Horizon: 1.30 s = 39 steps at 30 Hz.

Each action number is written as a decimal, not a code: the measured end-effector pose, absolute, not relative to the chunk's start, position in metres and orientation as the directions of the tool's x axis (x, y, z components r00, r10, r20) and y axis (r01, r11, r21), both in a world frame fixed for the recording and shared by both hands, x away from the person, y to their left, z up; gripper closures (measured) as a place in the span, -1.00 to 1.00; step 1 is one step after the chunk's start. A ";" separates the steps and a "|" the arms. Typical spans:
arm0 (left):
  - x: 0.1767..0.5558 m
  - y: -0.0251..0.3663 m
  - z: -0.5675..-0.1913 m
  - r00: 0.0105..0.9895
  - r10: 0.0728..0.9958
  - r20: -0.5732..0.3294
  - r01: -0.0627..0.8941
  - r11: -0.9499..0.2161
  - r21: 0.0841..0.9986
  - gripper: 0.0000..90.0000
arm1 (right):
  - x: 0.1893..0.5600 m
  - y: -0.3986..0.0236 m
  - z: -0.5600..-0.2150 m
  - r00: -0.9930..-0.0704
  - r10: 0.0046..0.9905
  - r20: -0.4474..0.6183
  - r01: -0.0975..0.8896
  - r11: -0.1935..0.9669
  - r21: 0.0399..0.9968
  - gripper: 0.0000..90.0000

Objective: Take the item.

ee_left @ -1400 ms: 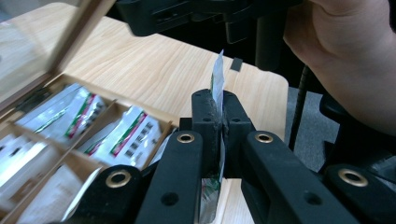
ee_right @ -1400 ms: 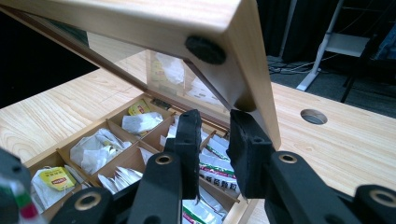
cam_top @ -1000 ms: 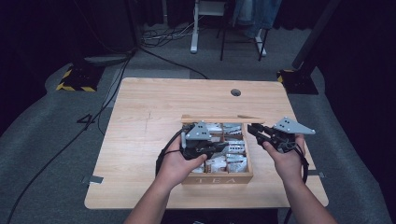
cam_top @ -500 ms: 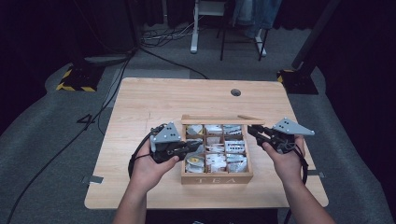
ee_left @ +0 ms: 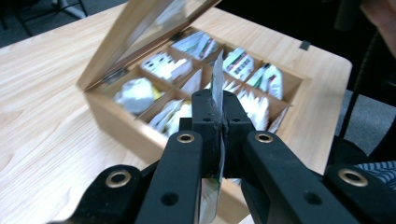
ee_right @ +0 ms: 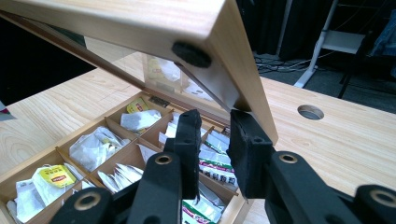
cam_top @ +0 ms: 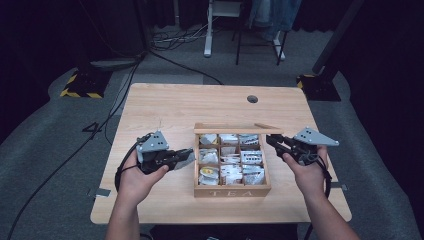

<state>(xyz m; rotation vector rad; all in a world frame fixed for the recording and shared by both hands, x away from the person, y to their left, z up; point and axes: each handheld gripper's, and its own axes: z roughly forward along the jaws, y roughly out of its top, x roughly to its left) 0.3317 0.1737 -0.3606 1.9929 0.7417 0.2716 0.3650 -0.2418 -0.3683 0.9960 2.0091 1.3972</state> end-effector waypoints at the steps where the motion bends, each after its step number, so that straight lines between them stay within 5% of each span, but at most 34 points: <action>1: 0.334 0.179 -0.364 0.764 0.638 -0.095 0.405 -0.360 0.840 0.94 | 0.365 -0.242 -0.368 -0.611 0.792 0.011 0.285 0.208 0.936 0.64; 8: 0.344 0.197 -0.376 0.696 0.708 -0.117 0.475 -0.332 0.815 0.94 | 0.365 -0.242 -0.368 -0.613 0.790 0.017 0.289 0.204 0.935 0.64; 39: 0.389 0.239 -0.455 0.622 0.744 -0.242 0.568 -0.216 0.794 0.93 | 0.365 -0.242 -0.370 -0.610 0.792 0.013 0.289 0.207 0.935 0.63</action>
